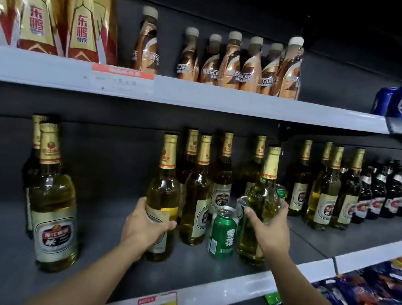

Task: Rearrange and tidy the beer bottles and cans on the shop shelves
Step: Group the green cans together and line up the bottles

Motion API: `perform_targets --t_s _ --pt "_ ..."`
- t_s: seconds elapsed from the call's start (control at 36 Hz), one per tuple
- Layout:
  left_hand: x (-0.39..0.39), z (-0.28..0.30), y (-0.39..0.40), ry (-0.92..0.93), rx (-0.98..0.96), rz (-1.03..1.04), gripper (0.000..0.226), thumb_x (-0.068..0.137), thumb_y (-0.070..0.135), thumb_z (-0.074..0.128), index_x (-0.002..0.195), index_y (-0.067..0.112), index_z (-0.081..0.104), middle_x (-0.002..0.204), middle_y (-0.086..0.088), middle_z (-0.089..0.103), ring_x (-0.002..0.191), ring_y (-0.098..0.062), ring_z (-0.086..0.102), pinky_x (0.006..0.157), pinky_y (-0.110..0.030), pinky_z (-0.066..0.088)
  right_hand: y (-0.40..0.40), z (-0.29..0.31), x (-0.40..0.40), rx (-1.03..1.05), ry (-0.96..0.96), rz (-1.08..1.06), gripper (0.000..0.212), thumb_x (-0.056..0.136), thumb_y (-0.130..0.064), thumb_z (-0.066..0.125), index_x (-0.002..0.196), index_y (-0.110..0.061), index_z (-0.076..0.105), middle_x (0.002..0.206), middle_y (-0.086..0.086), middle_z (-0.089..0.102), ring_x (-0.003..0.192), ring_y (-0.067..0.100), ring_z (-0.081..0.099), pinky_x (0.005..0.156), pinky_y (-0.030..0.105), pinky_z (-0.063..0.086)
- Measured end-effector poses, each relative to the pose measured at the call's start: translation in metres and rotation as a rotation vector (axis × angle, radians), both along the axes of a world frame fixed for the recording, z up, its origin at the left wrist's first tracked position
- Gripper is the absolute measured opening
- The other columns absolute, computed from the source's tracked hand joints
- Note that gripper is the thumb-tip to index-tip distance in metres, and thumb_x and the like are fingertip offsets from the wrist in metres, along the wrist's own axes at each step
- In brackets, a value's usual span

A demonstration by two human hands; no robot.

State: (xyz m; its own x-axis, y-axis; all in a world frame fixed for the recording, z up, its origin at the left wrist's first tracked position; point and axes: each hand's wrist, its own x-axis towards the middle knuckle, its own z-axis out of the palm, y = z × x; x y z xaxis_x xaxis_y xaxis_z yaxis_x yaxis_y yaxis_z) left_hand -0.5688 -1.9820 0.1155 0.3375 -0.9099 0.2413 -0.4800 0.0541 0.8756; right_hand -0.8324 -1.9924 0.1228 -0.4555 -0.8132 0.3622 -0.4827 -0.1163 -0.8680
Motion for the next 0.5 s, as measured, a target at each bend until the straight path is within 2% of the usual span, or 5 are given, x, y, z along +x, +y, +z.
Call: perform_targets --t_s 0.11,0.19,0.25,0.42,0.5 --pt "0.015 0.004 -0.014 0.003 0.011 0.068 0.073 0.063 0.026 0.088 0.124 0.021 0.047 0.109 -0.001 0.060 0.105 -0.026 0.058 0.086 -0.037 0.048 -0.011 -0.011 -0.004 -0.005 0.000 0.018 0.098 0.068 -0.067 0.067 0.144 -0.021 0.024 0.141 0.006 0.050 0.123 0.032 0.051 0.099 0.051 0.044" --pt "0.024 0.007 -0.028 0.008 0.030 0.108 0.077 0.063 0.026 0.088 0.128 0.020 0.046 0.117 -0.007 0.061 0.111 -0.029 0.057 0.090 -0.040 0.048 -0.017 -0.019 -0.006 -0.030 0.039 -0.002 0.077 0.079 -0.057 0.066 0.137 -0.017 0.033 0.123 0.004 0.058 0.103 0.026 0.058 0.084 0.040 0.046" --pt "0.027 0.008 -0.038 0.014 0.040 0.116 0.076 0.064 0.025 0.088 0.128 0.018 0.046 0.120 -0.009 0.061 0.113 -0.031 0.056 0.091 -0.041 0.048 -0.019 -0.023 -0.007 -0.066 0.069 -0.012 0.070 0.081 -0.055 0.064 0.132 -0.017 0.036 0.109 0.001 0.059 0.095 0.023 0.058 0.075 0.034 0.043" --pt "0.034 0.008 -0.063 0.011 0.080 0.129 0.069 0.066 0.026 0.087 0.121 0.012 0.049 0.121 -0.013 0.060 0.112 -0.032 0.056 0.089 -0.041 0.048 -0.022 -0.027 -0.008 -0.128 0.109 -0.024 0.063 0.084 -0.049 0.064 0.131 -0.018 0.036 0.106 -0.003 0.056 0.093 0.017 0.053 0.079 0.034 0.043" --pt "0.037 0.006 -0.071 0.005 0.074 0.118 0.069 0.067 0.027 0.087 0.122 0.011 0.049 0.122 -0.014 0.059 0.114 -0.034 0.056 0.091 -0.043 0.048 -0.024 -0.029 -0.007 -0.127 0.126 -0.045 0.063 0.084 -0.051 0.063 0.130 -0.019 0.036 0.111 -0.002 0.057 0.101 0.019 0.055 0.085 0.038 0.045"
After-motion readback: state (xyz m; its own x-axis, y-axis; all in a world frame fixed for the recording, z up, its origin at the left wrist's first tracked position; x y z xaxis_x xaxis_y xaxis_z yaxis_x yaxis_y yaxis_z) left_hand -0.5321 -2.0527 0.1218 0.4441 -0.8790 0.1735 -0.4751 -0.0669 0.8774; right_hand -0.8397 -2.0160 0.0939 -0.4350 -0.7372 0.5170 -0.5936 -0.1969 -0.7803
